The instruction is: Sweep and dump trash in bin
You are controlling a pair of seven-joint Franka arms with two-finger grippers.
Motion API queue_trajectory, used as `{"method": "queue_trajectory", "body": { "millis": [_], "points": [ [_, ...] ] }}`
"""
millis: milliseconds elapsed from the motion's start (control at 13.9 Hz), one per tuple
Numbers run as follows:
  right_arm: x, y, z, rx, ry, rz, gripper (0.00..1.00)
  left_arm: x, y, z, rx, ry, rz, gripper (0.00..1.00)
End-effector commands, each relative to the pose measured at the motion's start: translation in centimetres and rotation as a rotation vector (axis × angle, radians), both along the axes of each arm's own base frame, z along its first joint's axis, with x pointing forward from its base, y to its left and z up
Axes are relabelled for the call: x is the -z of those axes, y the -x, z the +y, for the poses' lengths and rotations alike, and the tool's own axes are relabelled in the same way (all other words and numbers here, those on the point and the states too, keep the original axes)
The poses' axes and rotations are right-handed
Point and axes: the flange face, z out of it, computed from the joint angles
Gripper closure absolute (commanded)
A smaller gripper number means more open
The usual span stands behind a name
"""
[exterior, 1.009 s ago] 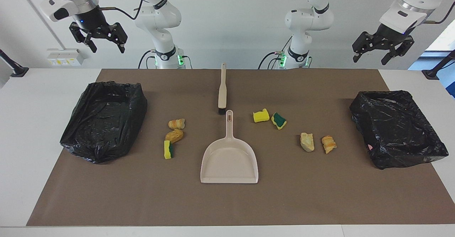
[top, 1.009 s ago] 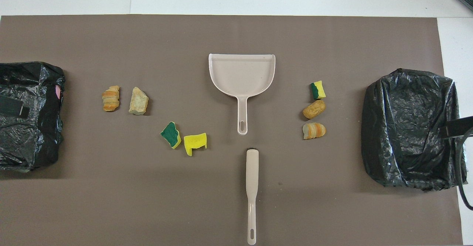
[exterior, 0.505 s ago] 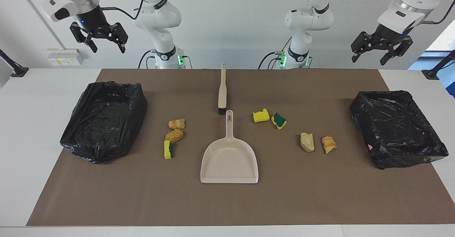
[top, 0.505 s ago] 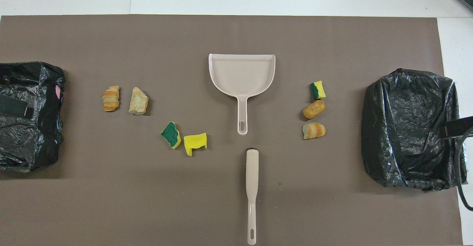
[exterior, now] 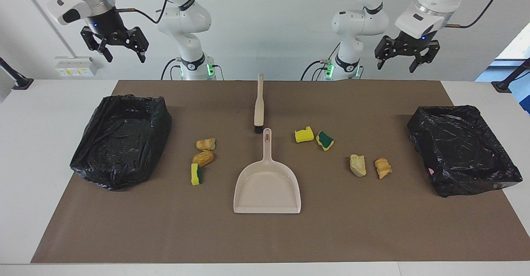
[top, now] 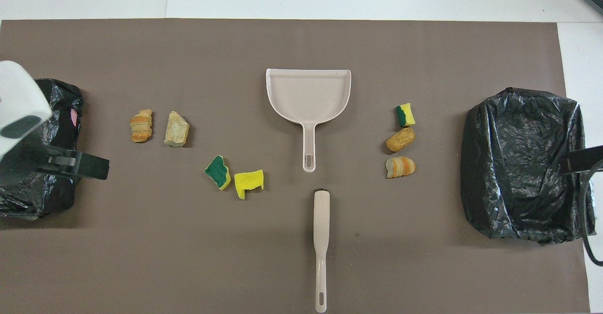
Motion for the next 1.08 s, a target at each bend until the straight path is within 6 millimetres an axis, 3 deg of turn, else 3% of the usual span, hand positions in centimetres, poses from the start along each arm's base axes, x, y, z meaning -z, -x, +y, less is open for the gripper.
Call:
{"method": "queue_trajectory", "body": {
  "millis": [0, 144, 360, 577, 1009],
  "points": [
    [0.0, -0.1, -0.1, -0.010, -0.002, -0.010, 0.00, 2.9, 3.6, -4.1, 0.002, -0.017, -0.022, 0.00],
    [0.0, -0.1, 0.0, -0.010, -0.002, -0.010, 0.00, 4.9, 4.9, -7.9, 0.042, -0.008, 0.002, 0.00],
    [0.1, 0.0, 0.0, -0.008, -0.002, -0.005, 0.00, 9.8, 7.6, -14.6, 0.025, 0.005, -0.006, 0.00],
    [0.1, 0.0, 0.0, -0.010, -0.002, -0.005, 0.00, 15.0, 11.6, -20.6, 0.024, -0.027, -0.014, 0.00],
    [0.2, 0.1, -0.1, -0.008, -0.002, -0.002, 0.00, 24.7, 17.8, -29.2, -0.014, 0.045, -0.029, 0.00]
  ]
}}
